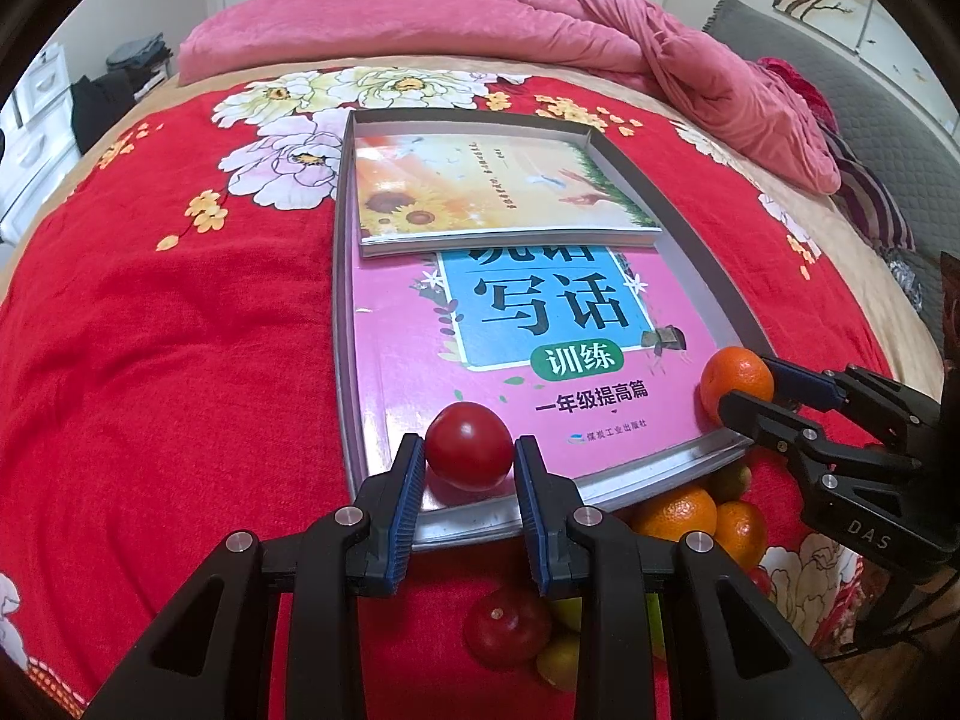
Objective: Organize fruits
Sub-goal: 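Carry the orange onto the tray with the right tool while the left tool sets the cherry tomato there, then open both tools and pull them back from the tray toward the fruit pile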
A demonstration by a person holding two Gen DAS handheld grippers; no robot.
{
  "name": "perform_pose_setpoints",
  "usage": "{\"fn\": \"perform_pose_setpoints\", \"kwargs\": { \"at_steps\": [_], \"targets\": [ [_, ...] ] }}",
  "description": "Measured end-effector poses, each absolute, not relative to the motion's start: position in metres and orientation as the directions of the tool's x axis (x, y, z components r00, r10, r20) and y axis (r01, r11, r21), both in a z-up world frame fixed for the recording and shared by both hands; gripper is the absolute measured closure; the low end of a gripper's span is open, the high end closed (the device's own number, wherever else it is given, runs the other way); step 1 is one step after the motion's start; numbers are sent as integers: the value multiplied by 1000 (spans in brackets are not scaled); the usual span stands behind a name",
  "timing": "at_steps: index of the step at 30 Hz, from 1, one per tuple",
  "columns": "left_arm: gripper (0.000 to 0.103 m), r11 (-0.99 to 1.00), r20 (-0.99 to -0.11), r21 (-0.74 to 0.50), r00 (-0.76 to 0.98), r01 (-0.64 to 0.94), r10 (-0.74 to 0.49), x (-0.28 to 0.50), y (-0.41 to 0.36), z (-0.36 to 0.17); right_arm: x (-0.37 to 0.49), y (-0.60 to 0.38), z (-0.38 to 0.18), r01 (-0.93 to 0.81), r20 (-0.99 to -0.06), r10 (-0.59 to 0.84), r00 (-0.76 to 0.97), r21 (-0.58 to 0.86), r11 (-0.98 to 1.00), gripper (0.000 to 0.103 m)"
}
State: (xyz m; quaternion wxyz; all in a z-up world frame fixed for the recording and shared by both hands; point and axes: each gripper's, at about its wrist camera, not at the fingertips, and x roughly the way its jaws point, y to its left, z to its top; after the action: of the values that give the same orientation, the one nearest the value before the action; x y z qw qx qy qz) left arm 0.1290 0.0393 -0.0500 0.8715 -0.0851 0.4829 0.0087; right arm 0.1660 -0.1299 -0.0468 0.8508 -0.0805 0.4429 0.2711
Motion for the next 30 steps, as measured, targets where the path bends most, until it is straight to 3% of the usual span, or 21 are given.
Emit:
{"fn": "perform_pose_setpoints", "kwargs": {
  "at_steps": [8,23,30],
  "targets": [
    [72,985,-842,-143,534,-98,-69,129,39,-50,162,-133,-40,-536,-768,420,484,119,836,45],
    [63,984,-834,-163,544,-79,-94,128,37,-50,161,-143,-31,-512,-741,434,513,142,847,40],
    [54,980,-813,-183,573,-82,-104,123,40,-41,158,-147,-26,-507,-722,439,535,142,850,36]
  ]
}}
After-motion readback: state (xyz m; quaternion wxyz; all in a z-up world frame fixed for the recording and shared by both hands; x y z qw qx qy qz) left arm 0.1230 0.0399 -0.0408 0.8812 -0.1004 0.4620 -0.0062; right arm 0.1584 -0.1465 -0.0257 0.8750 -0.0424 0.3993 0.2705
